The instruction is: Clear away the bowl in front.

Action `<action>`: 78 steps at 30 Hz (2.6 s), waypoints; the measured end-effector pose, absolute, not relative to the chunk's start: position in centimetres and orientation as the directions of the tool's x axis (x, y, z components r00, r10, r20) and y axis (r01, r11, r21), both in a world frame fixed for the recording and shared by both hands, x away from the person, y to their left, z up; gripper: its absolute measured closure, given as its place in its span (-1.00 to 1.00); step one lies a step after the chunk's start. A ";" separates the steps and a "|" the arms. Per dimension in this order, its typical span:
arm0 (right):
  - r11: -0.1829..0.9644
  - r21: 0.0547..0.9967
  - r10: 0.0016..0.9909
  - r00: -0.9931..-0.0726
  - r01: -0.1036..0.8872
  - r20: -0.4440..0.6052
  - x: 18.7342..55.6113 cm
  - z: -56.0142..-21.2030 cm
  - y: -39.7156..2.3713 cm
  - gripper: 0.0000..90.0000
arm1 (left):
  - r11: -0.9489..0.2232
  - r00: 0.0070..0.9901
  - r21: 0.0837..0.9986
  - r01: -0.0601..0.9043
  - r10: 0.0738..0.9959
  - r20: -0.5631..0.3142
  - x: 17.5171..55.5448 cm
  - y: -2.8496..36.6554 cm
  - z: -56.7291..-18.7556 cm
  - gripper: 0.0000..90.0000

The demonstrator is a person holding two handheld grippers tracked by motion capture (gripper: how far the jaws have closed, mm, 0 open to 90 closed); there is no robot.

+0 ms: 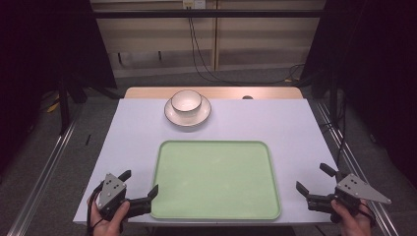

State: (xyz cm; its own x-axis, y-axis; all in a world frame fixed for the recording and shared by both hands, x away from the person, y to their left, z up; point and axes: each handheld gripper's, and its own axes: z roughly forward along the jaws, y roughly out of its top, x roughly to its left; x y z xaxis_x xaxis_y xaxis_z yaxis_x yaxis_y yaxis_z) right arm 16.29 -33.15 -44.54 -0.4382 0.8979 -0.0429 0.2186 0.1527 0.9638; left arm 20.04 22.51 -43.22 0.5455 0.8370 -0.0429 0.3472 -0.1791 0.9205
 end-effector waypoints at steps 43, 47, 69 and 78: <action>0.165 0.960 0.872 -0.489 0.228 -0.034 16.4 -44.7 -32.5 -0.97 | -0.252 0.626 0.907 0.336 0.780 -0.015 23.0 20.1 -42.0 -0.95; 0.161 0.960 0.871 -0.490 0.229 -0.029 16.4 -44.7 -32.6 -0.97 | -0.261 0.636 0.909 0.324 0.772 -0.005 23.7 19.6 -41.4 -0.95; 0.132 0.968 0.867 -0.498 0.215 -0.008 16.5 -44.6 -32.7 -0.96 | -0.272 0.671 0.906 0.326 0.741 -0.019 28.2 17.6 -40.5 -0.95; 0.136 0.965 0.863 -0.505 0.223 -0.005 16.5 -44.6 -32.8 -0.96 | -0.269 0.670 0.909 0.320 0.742 -0.016 30.6 17.8 -40.8 -0.94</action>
State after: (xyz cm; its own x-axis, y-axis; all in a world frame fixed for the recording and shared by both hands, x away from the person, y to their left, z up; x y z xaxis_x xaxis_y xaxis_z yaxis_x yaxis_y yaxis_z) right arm 16.45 -32.83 -44.59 -0.5048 0.8632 -0.0054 0.2226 0.1362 0.9654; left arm 30.61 17.77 -40.76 0.6704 0.7418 -0.0160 0.3195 -0.2692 0.9085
